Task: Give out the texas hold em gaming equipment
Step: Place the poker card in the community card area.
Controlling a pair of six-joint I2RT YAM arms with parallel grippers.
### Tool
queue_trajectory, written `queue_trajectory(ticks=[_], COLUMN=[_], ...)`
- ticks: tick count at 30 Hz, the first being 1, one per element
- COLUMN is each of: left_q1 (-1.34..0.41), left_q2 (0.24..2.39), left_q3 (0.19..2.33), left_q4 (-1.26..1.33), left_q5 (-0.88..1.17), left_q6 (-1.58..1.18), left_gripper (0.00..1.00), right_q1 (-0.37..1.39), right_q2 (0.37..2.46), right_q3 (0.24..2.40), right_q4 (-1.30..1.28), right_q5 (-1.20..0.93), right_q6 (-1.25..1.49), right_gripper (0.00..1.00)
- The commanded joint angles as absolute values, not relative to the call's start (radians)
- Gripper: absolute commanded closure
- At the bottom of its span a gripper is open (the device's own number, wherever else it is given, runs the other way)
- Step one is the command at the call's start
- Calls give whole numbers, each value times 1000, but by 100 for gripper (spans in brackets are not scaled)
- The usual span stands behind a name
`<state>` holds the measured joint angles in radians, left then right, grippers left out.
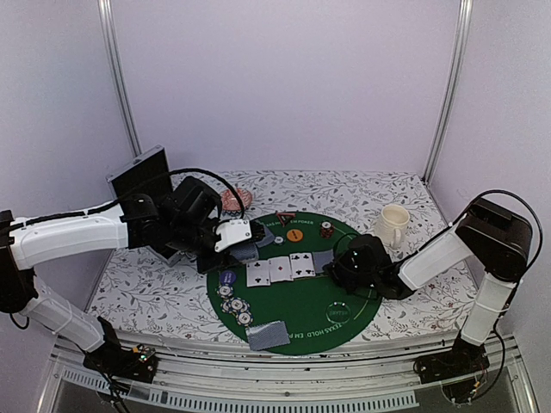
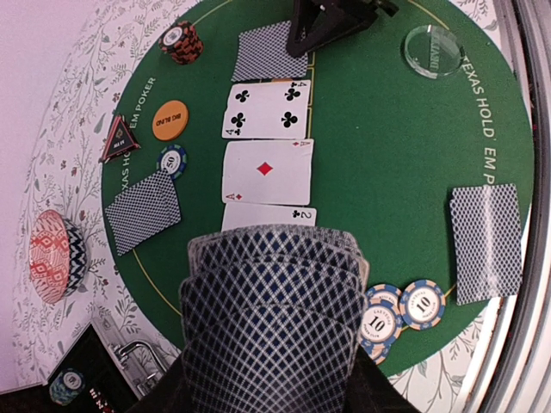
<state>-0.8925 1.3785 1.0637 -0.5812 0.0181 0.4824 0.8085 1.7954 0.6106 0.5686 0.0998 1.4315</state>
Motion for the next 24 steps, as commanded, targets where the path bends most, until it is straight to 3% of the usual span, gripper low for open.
queue_trajectory(ticks=[1, 2, 6, 11, 20, 23, 24], left_q1=[-908, -908, -908, -908, -909, -908, -908], left_q2=[1359, 1358, 1359, 1357, 1351, 1352, 1351], left_q3=[1054, 1054, 1054, 1053, 1049, 1051, 1050], left_q4=[-559, -560, -560, -560, -560, -559, -560], left_q5=[32, 32, 33, 33, 34, 37, 37], left_q6=[491, 491, 491, 493, 497, 498, 498], left_gripper=[55, 56, 56, 56, 56, 55, 56], right_q1=[801, 801, 801, 801, 812, 814, 815], right_q2=[1806, 1802, 1783, 1765, 1631, 1557, 1537], right_q3=[601, 595, 584, 587, 542, 592, 633], right_q4=[557, 557, 552, 533, 408, 277, 191], right_q5=[73, 75, 79, 71, 34, 23, 31], right_q6=[1422, 1426, 1436, 1435, 1441, 1336, 1288], right_gripper=[98, 97, 69, 59, 21, 0, 1])
